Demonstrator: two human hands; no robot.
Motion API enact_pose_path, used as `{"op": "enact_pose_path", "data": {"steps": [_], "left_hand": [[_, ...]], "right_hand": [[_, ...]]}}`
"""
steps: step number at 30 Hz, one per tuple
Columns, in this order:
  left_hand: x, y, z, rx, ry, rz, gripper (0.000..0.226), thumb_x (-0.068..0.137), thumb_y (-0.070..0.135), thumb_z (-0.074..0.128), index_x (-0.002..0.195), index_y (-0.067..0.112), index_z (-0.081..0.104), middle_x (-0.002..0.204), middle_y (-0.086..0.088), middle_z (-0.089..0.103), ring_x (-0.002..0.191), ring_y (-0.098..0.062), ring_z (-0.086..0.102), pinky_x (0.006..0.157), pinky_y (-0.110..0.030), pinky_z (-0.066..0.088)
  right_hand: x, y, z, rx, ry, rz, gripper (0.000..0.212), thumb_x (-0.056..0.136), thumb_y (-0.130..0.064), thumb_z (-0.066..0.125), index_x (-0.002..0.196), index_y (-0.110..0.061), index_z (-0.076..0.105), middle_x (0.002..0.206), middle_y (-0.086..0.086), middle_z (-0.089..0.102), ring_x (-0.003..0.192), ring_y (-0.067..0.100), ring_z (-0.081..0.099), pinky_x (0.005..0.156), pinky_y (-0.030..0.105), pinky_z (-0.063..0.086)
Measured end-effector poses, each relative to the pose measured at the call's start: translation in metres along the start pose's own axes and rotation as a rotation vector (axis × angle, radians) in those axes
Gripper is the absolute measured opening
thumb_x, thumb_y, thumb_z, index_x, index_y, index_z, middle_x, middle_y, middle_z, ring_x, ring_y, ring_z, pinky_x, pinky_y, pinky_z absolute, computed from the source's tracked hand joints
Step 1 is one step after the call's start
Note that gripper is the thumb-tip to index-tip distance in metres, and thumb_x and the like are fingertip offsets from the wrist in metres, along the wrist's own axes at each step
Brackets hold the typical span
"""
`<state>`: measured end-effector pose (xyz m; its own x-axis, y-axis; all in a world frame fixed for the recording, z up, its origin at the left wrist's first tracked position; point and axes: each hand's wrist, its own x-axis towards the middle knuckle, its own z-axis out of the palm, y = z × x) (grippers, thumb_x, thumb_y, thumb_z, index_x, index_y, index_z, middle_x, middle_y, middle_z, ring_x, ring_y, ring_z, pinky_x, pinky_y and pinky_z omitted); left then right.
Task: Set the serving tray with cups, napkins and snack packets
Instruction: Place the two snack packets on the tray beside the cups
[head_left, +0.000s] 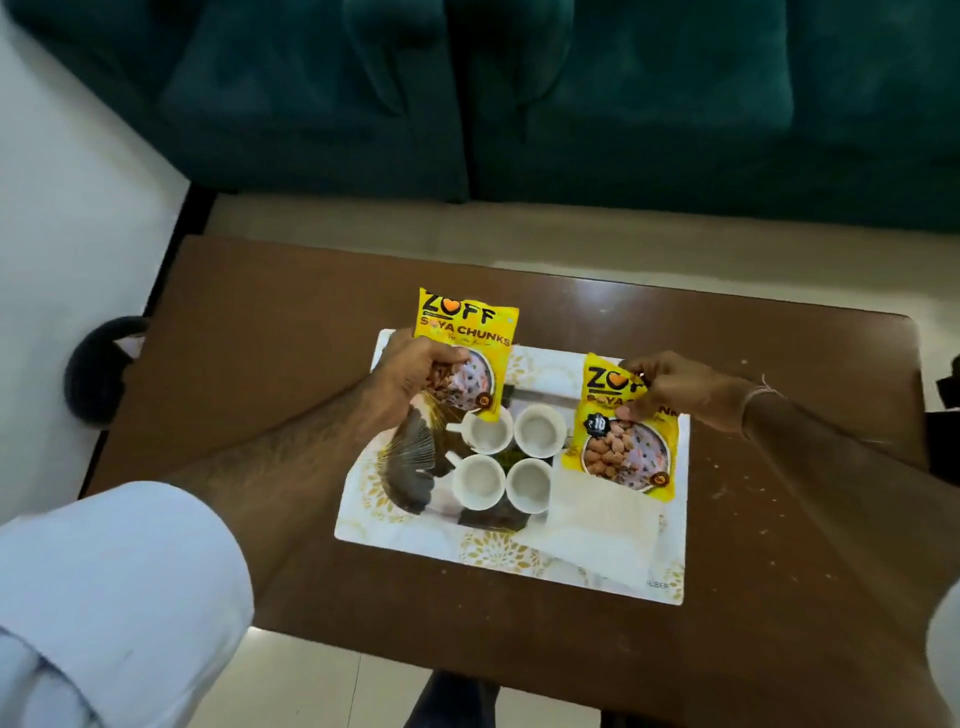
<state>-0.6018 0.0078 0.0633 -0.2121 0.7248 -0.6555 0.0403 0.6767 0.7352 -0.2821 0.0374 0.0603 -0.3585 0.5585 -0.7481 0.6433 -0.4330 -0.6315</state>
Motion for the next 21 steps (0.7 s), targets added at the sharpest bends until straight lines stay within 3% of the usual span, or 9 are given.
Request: {"op": "enact_pose_path", "data": {"steps": [7, 13, 15, 17, 21], "left_hand": [[-0.009, -0.045, -0.070, 0.008, 0.152, -0.069, 0.024, 0.069, -0.008, 0.070, 0.057, 0.011, 0.060, 0.043, 0.008, 0.059, 0.036, -0.008, 0.054, 0.038, -0.013, 0.038], [-0.016, -0.084, -0.084, 0.080, 0.155, -0.107, 0.016, 0.068, -0.004, 0.070, 0.063, 0.010, 0.065, 0.049, 0.009, 0.063, 0.040, -0.009, 0.058, 0.037, -0.014, 0.038], [-0.017, -0.092, -0.084, 0.107, 0.159, -0.125, 0.009, 0.065, 0.001, 0.071, 0.073, 0.003, 0.069, 0.056, 0.003, 0.066, 0.050, -0.017, 0.061, 0.043, -0.018, 0.043], [-0.017, -0.097, -0.083, 0.150, 0.144, -0.131, 0.025, 0.055, 0.011, 0.071, 0.077, 0.001, 0.069, 0.066, -0.005, 0.068, 0.059, -0.024, 0.062, 0.054, -0.027, 0.049], [-0.017, -0.102, -0.078, 0.275, 0.104, -0.104, 0.025, 0.047, 0.019, 0.069, 0.071, 0.014, 0.072, 0.075, -0.006, 0.074, 0.074, -0.031, 0.069, 0.071, -0.043, 0.057]], "right_hand": [[0.011, -0.003, 0.028, -0.344, -0.132, 0.151, 0.023, 0.079, 0.003, 0.077, 0.101, -0.005, 0.074, 0.103, 0.020, 0.076, 0.091, 0.037, 0.071, 0.082, 0.042, 0.057], [0.011, 0.002, 0.033, -0.467, -0.123, 0.219, 0.035, 0.077, -0.007, 0.081, 0.111, -0.012, 0.075, 0.106, 0.011, 0.077, 0.095, 0.029, 0.072, 0.083, 0.033, 0.056], [0.011, 0.004, 0.036, -0.481, -0.115, 0.234, 0.033, 0.077, -0.010, 0.081, 0.109, -0.013, 0.075, 0.106, 0.009, 0.077, 0.093, 0.025, 0.071, 0.079, 0.028, 0.053], [0.010, 0.006, 0.039, -0.485, -0.109, 0.240, 0.033, 0.077, -0.011, 0.081, 0.109, -0.013, 0.074, 0.107, 0.009, 0.076, 0.097, 0.027, 0.070, 0.081, 0.030, 0.053], [0.007, 0.010, 0.038, -0.430, -0.089, 0.247, 0.038, 0.076, -0.006, 0.080, 0.113, -0.010, 0.073, 0.109, 0.012, 0.075, 0.102, 0.030, 0.069, 0.091, 0.037, 0.054]]}}
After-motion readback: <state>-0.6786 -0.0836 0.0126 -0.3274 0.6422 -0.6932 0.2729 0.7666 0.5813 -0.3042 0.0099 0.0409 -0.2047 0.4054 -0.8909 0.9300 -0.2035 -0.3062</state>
